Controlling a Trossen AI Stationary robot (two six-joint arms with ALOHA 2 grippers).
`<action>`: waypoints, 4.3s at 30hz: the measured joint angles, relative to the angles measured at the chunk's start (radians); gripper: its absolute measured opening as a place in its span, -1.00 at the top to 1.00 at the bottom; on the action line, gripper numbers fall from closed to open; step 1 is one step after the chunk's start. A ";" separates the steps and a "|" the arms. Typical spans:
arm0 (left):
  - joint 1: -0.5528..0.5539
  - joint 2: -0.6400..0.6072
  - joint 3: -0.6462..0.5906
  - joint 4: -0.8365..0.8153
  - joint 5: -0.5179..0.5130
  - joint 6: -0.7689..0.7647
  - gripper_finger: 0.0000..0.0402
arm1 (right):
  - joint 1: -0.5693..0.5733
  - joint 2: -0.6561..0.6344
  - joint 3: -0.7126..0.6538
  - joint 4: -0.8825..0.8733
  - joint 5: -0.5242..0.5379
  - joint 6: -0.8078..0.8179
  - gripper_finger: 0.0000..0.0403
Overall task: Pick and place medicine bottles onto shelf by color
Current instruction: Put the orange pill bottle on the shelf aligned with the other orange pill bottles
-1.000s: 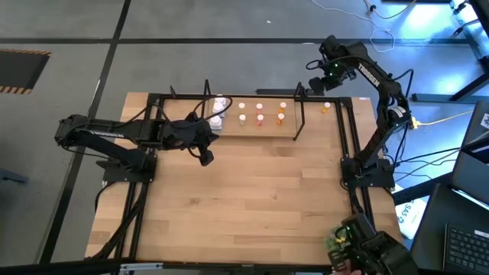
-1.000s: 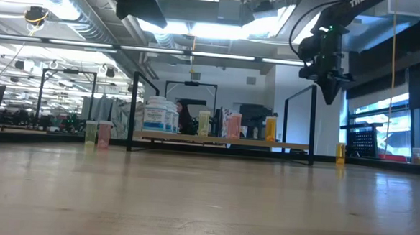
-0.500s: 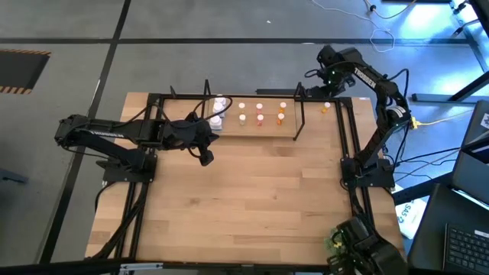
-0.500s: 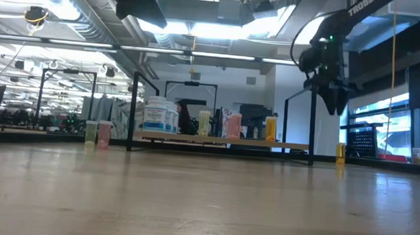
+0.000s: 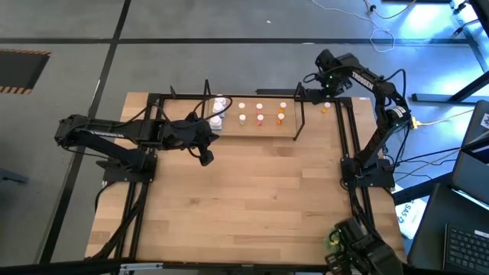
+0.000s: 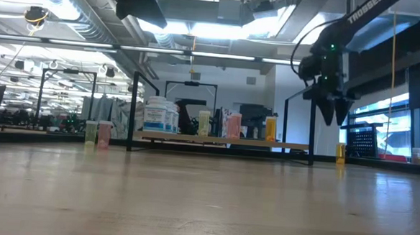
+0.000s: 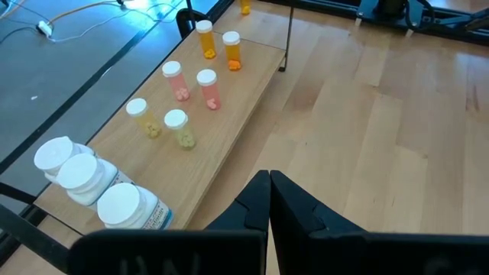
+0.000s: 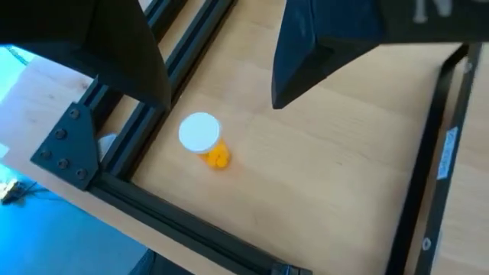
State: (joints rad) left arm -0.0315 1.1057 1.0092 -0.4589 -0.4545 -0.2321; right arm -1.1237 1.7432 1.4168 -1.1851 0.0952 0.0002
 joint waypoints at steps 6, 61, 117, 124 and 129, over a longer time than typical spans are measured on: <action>0.000 0.000 0.000 0.000 0.000 0.000 1.00 | -0.005 0.000 -0.047 0.052 0.017 -0.116 -0.14; 0.000 0.000 0.000 0.000 0.000 0.000 1.00 | -0.006 0.002 -0.048 0.082 0.061 -0.088 -0.05; 0.000 0.000 0.000 0.000 0.000 0.000 1.00 | -0.025 0.124 -0.047 0.094 0.037 -0.283 -0.05; 0.000 0.000 0.000 0.000 0.000 0.000 1.00 | -0.025 0.149 -0.048 0.072 0.059 -0.324 -0.05; 0.000 0.000 0.000 0.000 0.000 0.000 1.00 | -0.025 0.149 -0.048 0.072 0.062 -0.327 -0.05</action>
State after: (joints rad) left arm -0.0311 1.1061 1.0092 -0.4591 -0.4545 -0.2321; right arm -1.1484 1.8919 1.3685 -1.1133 0.1569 -0.3266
